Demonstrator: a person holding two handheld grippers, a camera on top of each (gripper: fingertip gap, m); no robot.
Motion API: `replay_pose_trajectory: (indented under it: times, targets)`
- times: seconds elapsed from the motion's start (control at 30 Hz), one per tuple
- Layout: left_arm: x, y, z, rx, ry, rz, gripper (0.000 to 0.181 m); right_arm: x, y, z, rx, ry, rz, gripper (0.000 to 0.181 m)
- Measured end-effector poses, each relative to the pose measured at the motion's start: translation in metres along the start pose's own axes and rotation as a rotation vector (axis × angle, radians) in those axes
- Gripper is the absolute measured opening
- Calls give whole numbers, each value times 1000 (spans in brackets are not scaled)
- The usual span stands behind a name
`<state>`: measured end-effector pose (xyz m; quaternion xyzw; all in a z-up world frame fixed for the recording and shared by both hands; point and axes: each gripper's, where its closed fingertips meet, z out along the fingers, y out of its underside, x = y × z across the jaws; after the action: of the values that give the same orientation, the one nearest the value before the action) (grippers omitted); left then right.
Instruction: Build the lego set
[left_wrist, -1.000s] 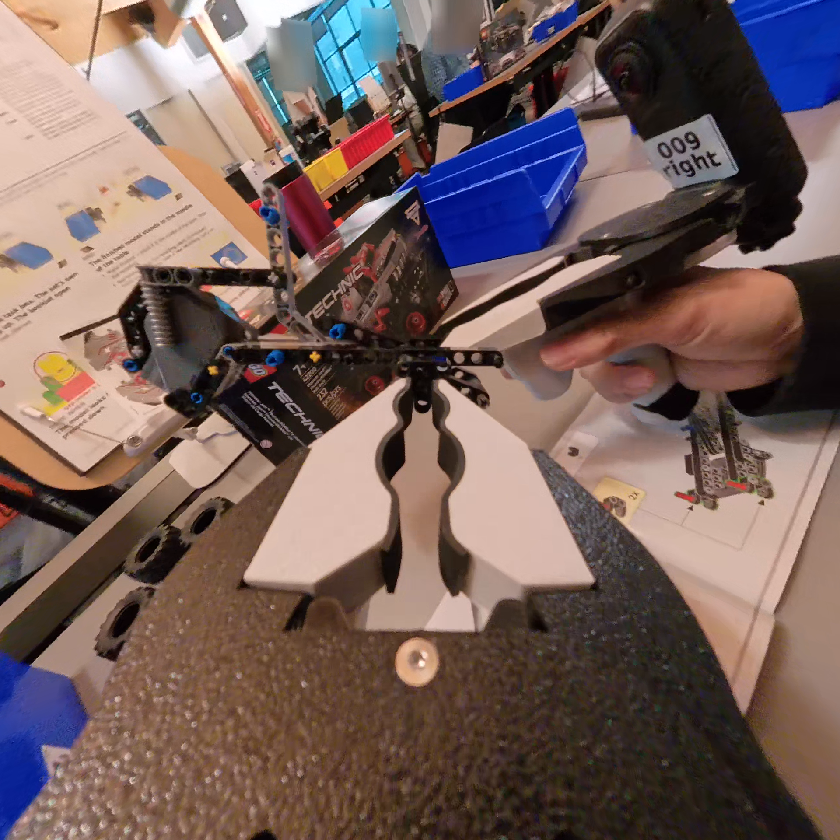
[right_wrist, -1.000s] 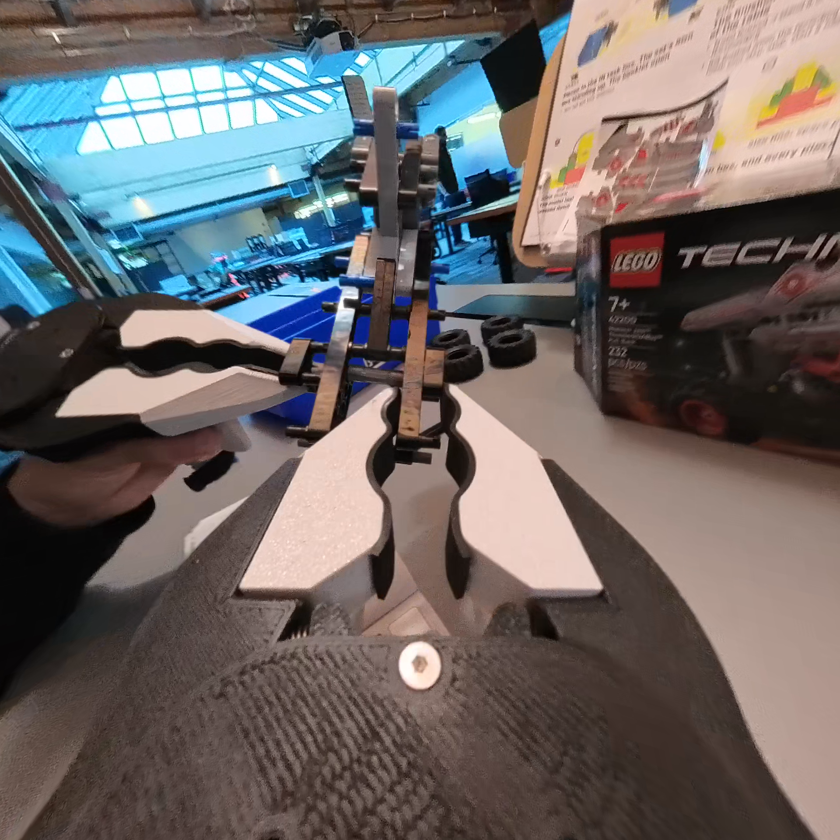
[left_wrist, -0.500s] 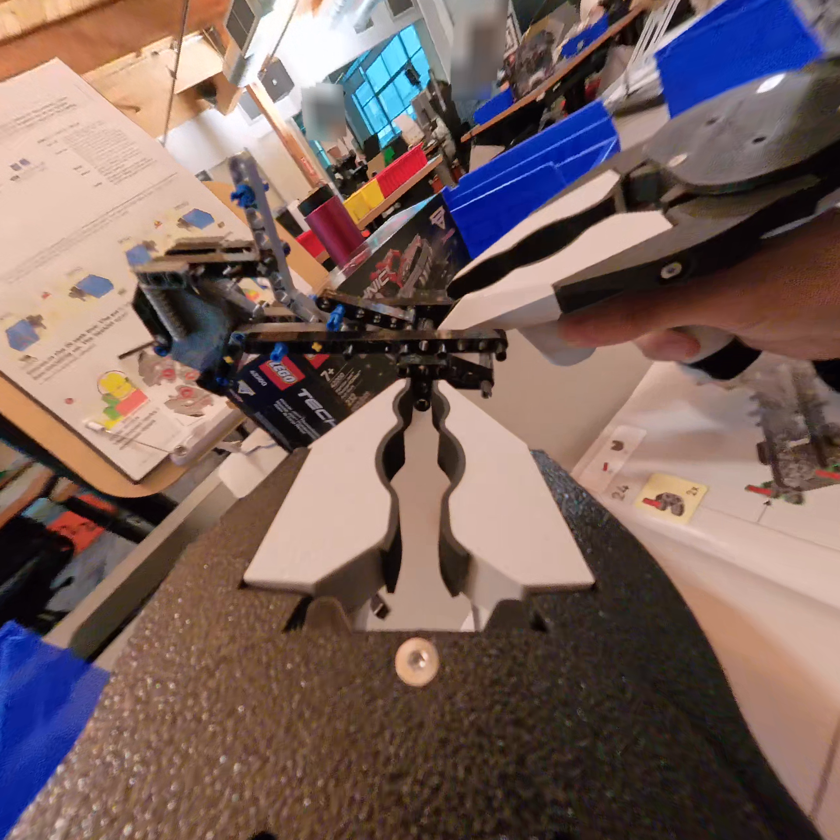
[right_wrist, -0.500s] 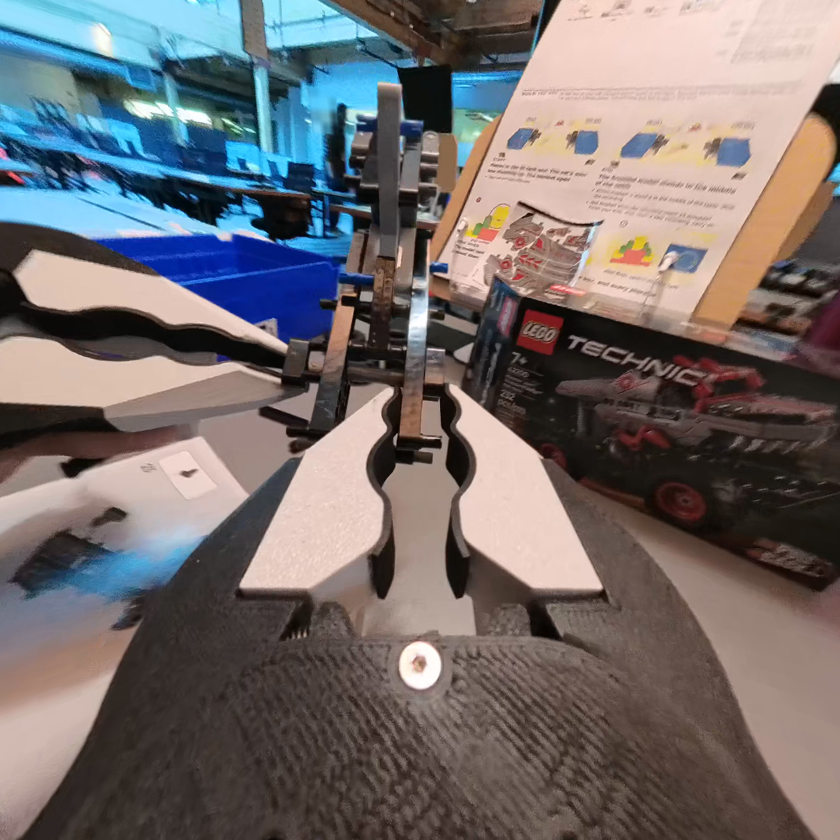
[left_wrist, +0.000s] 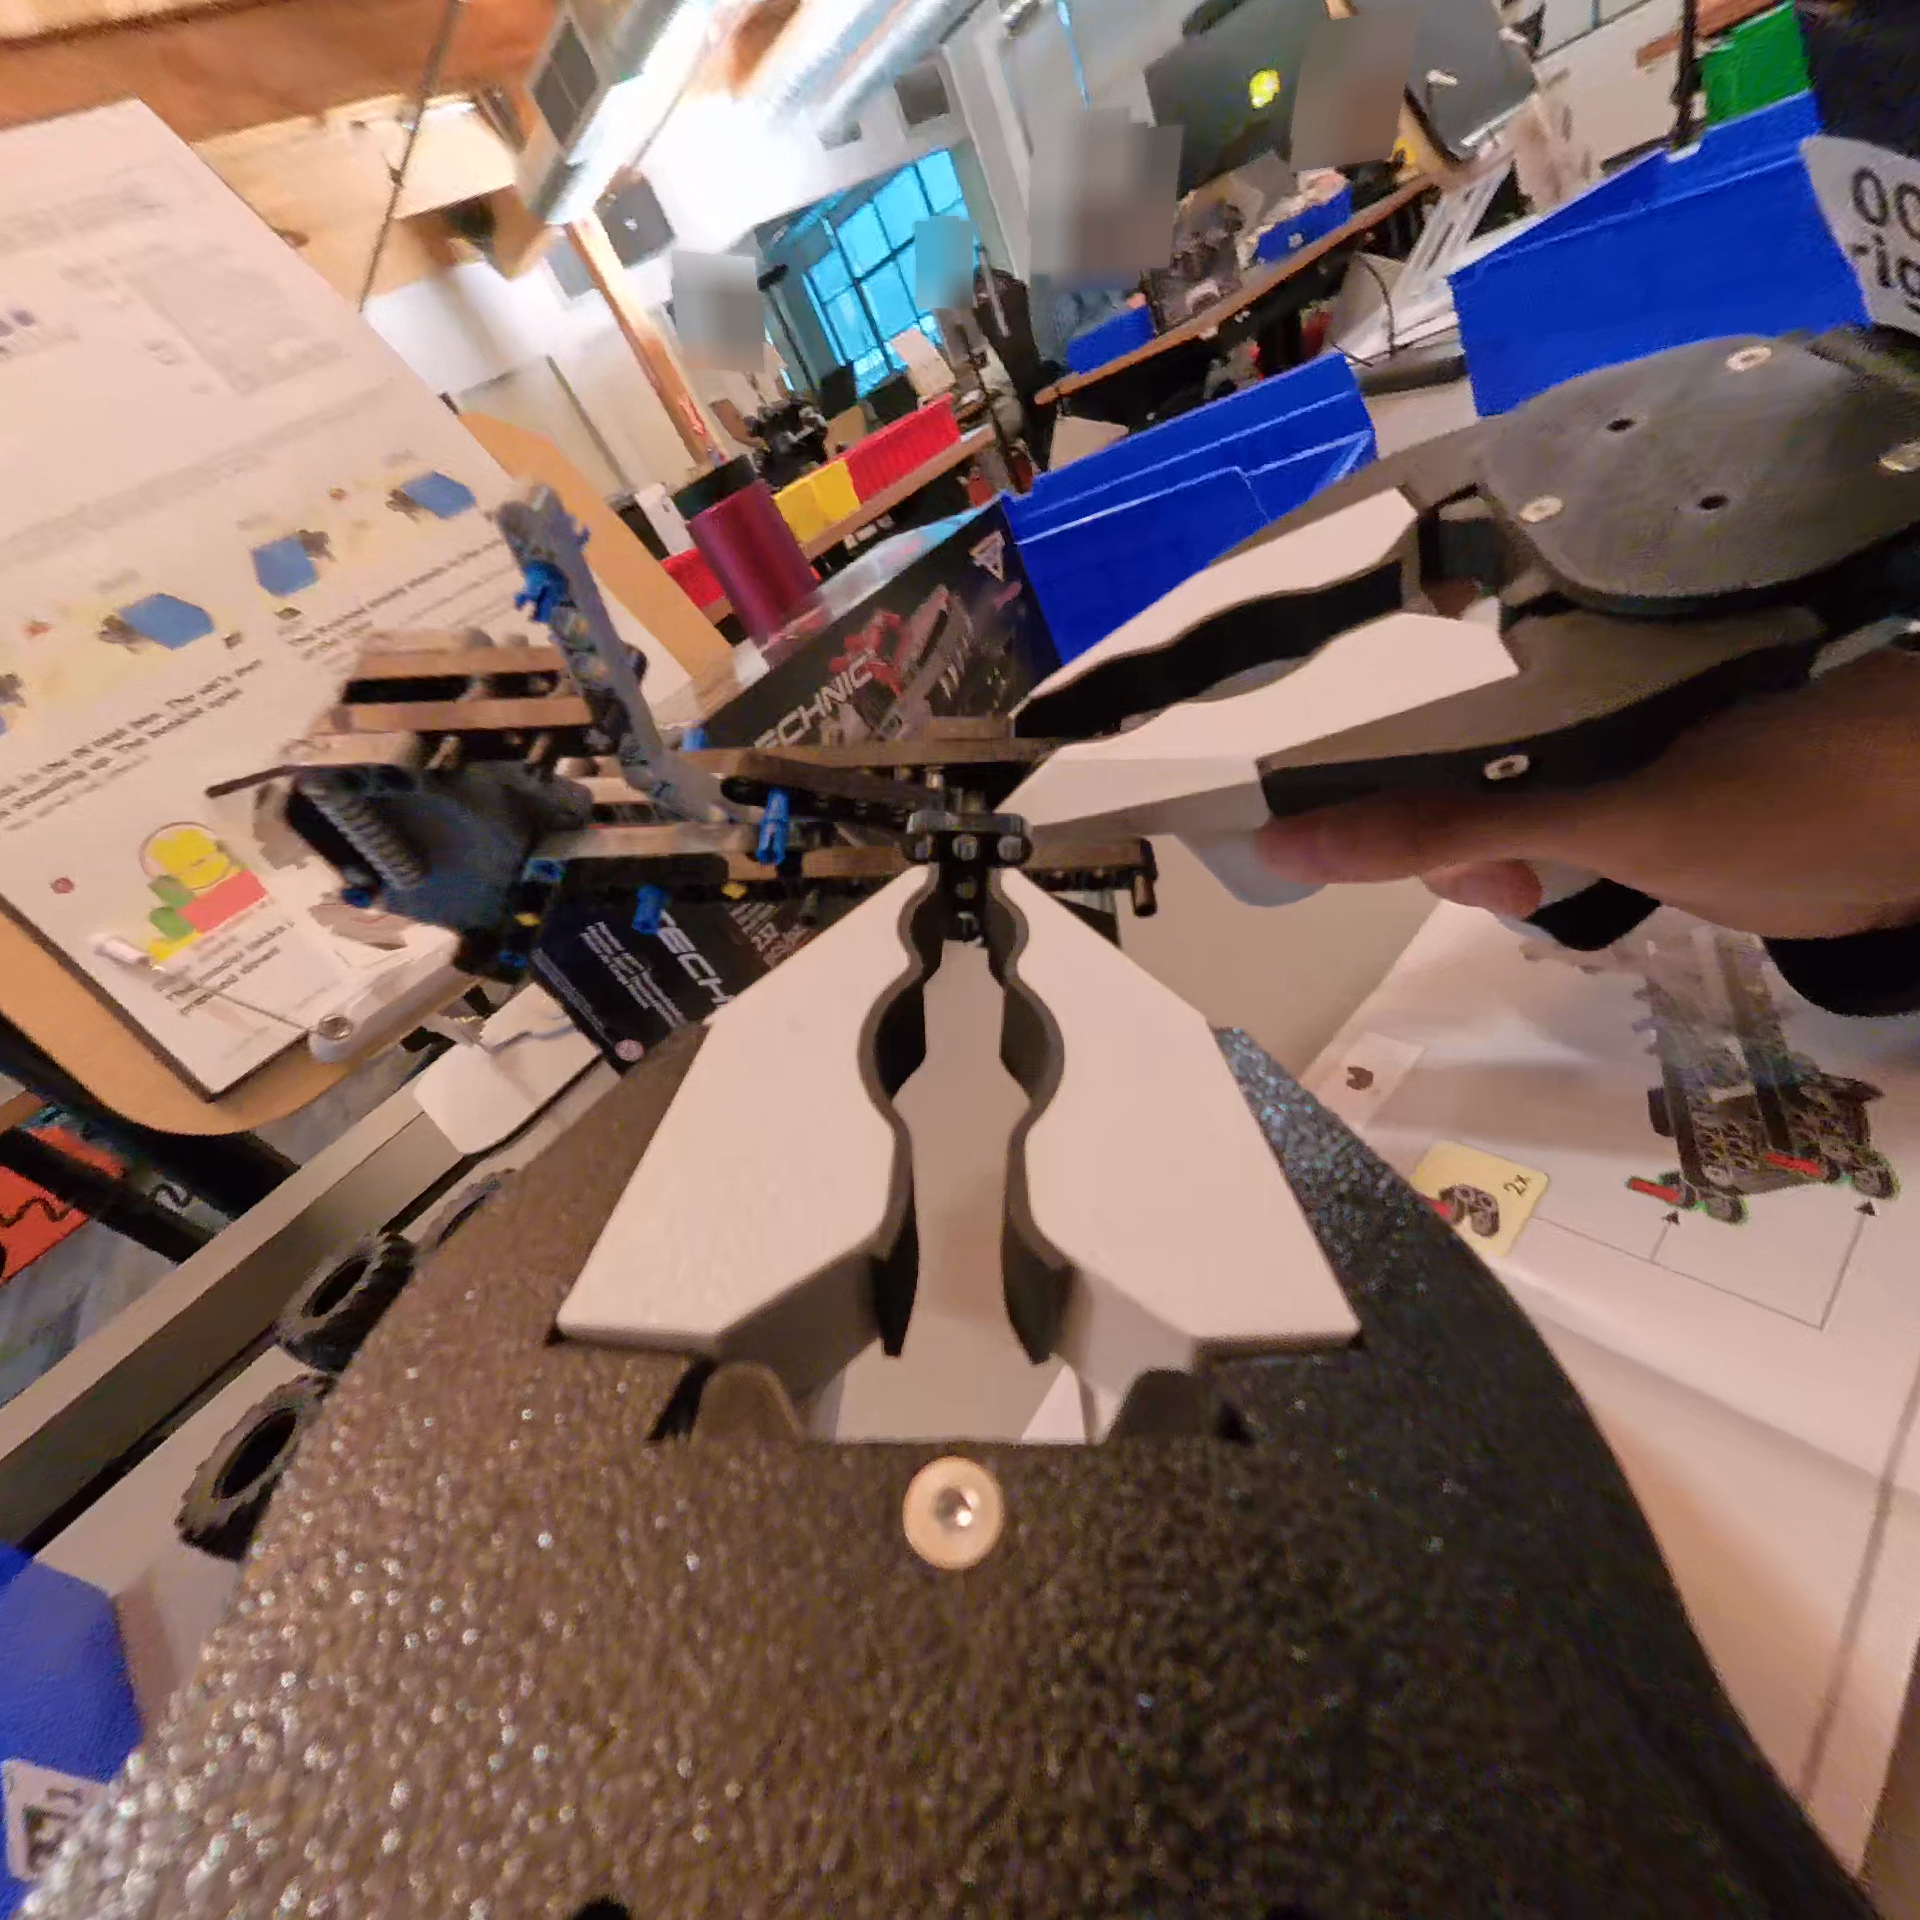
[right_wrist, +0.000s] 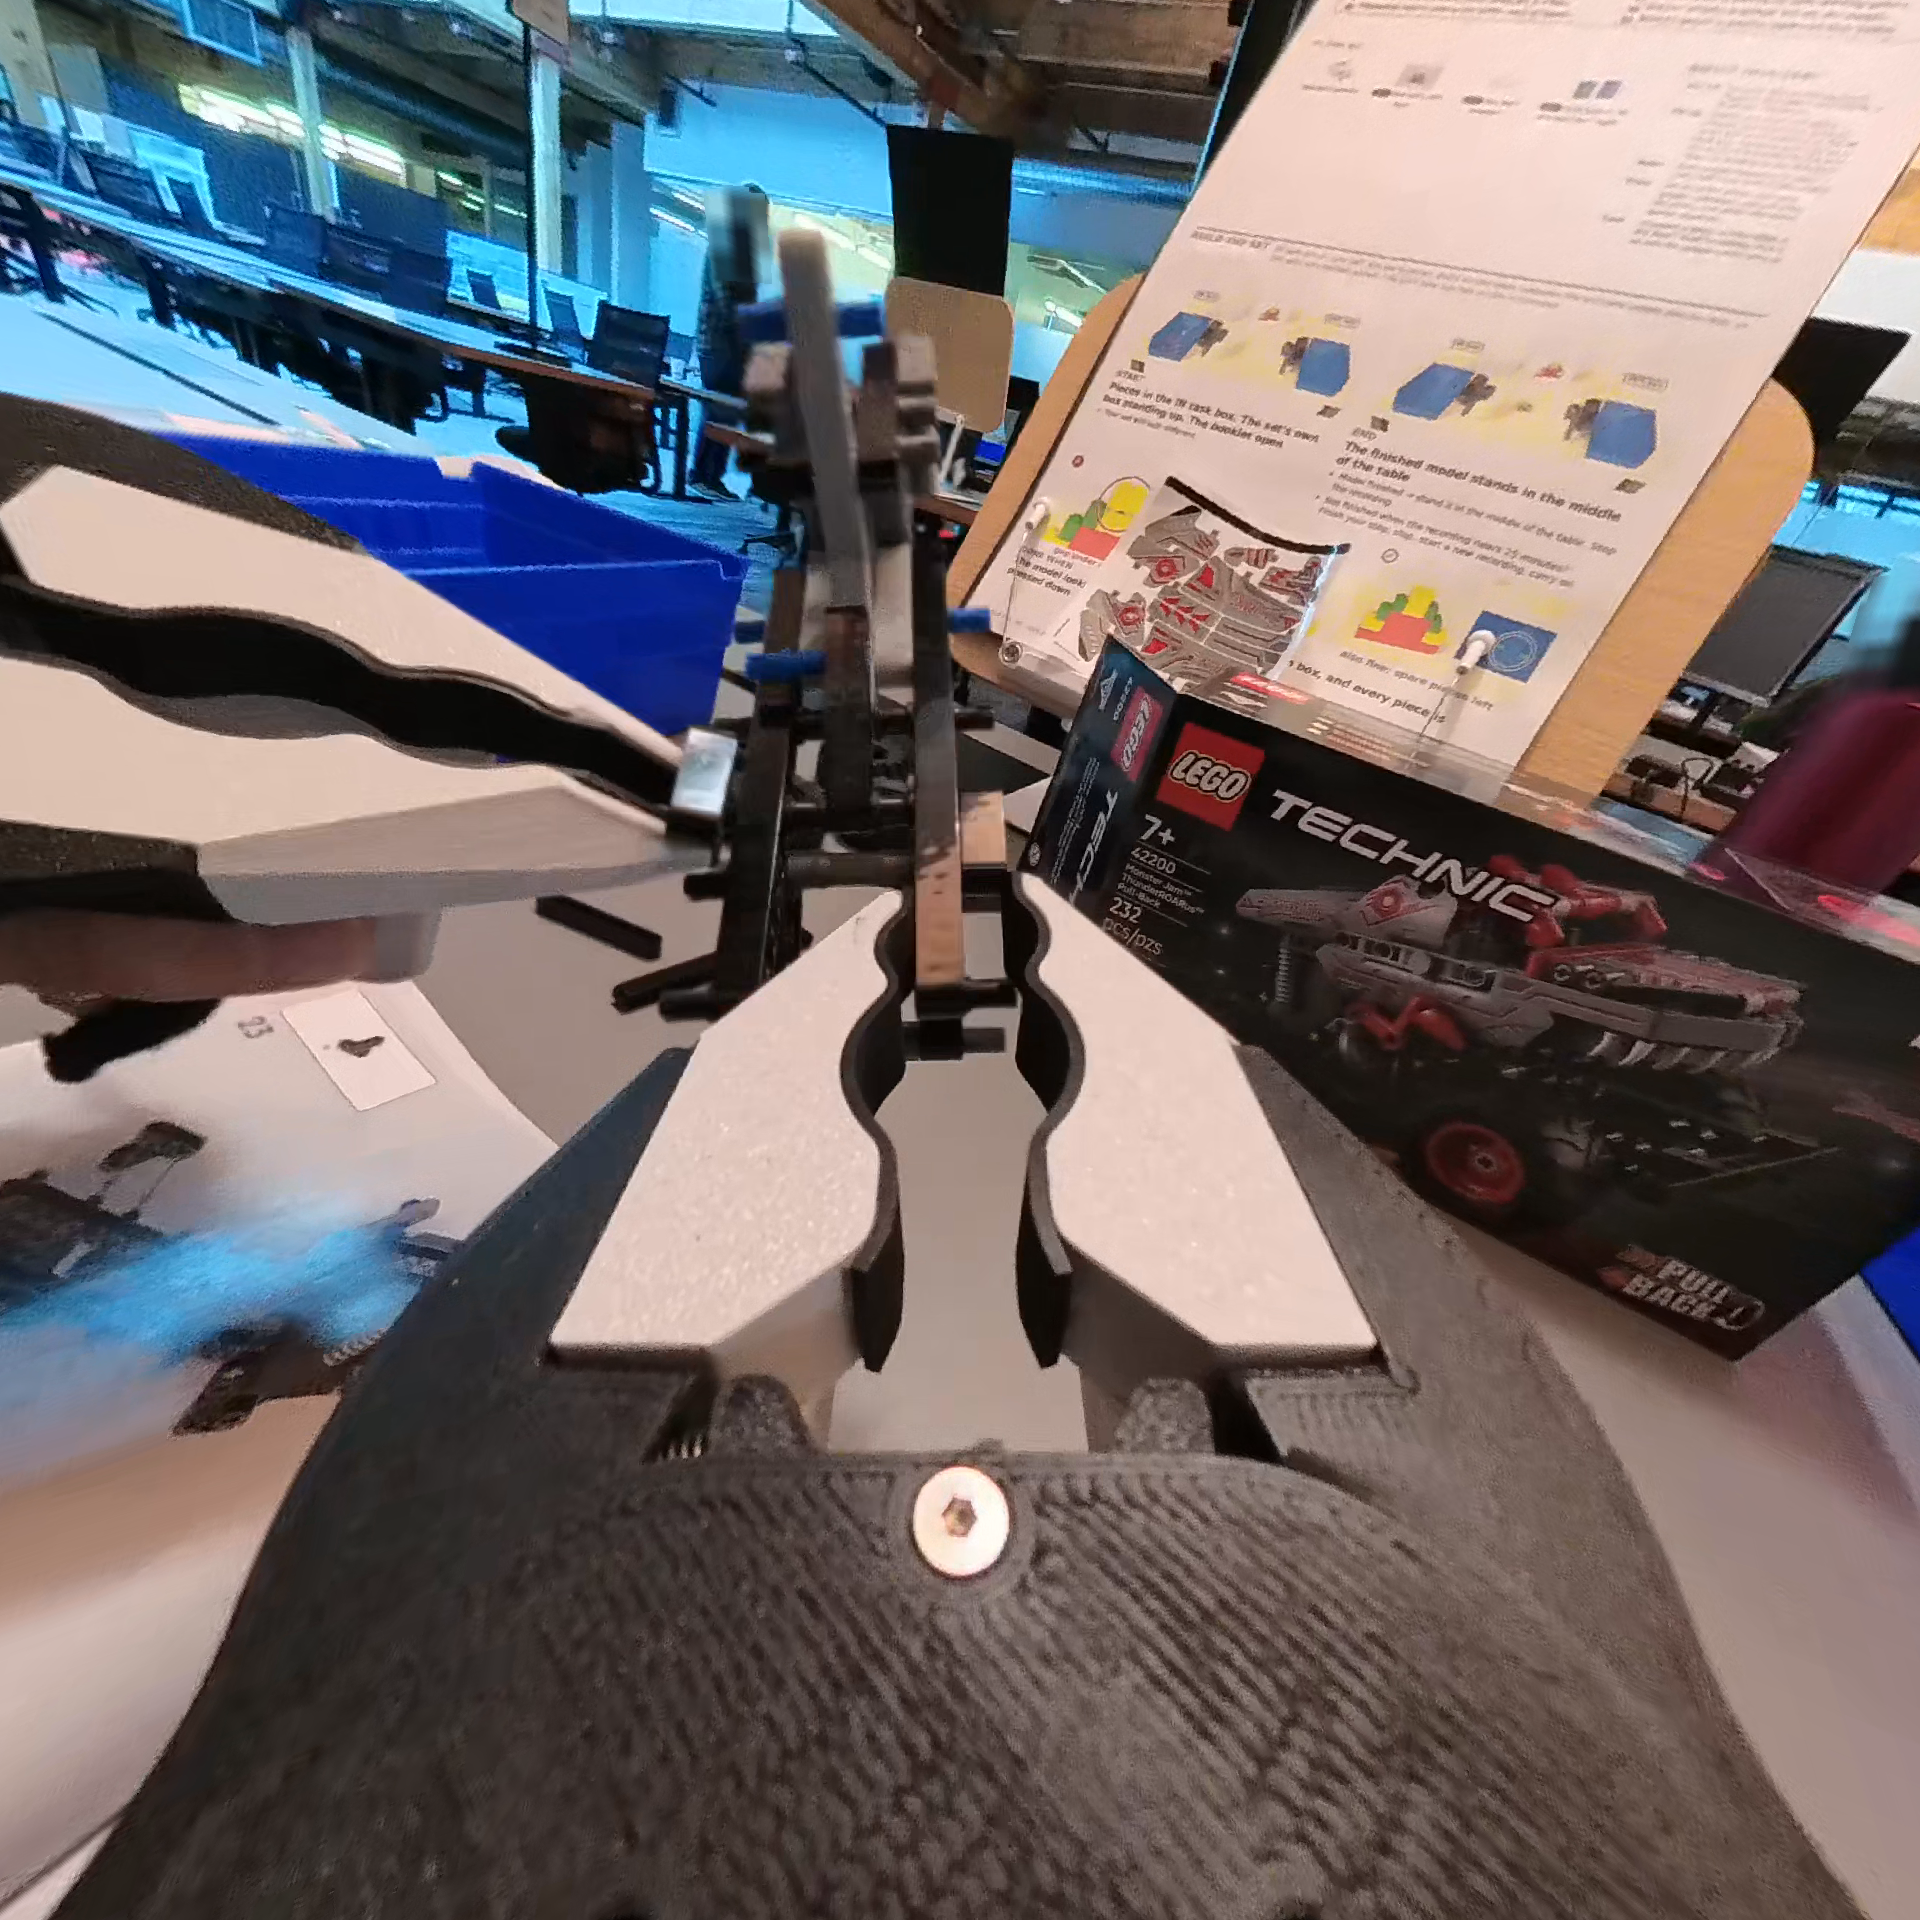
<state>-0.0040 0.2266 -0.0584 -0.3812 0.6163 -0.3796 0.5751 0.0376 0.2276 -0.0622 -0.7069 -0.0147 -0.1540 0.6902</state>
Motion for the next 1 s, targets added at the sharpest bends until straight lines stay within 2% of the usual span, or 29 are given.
replay_pose_trajectory:
  times: [0.17, 0.23, 0.4, 0.6, 0.7, 0.9, 1.0]
  targets:
    - [-8, 7, -2, -46, -24, 61, 5, 17, 1, -2, 12, 36, 89, 13]
    - [-6, 8, -1, -45, -15, 38, 5, 18, -1, -3, 33, 26, 139, 13]
    - [2, 27, 6, -112, 49, -80, 5, 5, 13, 4, -50, -59, 201, 14]
    - [2, 38, 6, -142, 88, -181, 5, 4, 24, 4, -95, -82, 199, 14]
    - [12, 44, 6, -176, 160, -198, 5, -2, 31, -2, -113, -119, 223, 13]
    - [42, 57, 4, -265, 343, -189, 5, -8, 54, -31, -255, -179, 162, 13]
    - [52, 64, 2, -308, 403, -176, 5, -20, 74, -49, -405, -272, 188, 14]
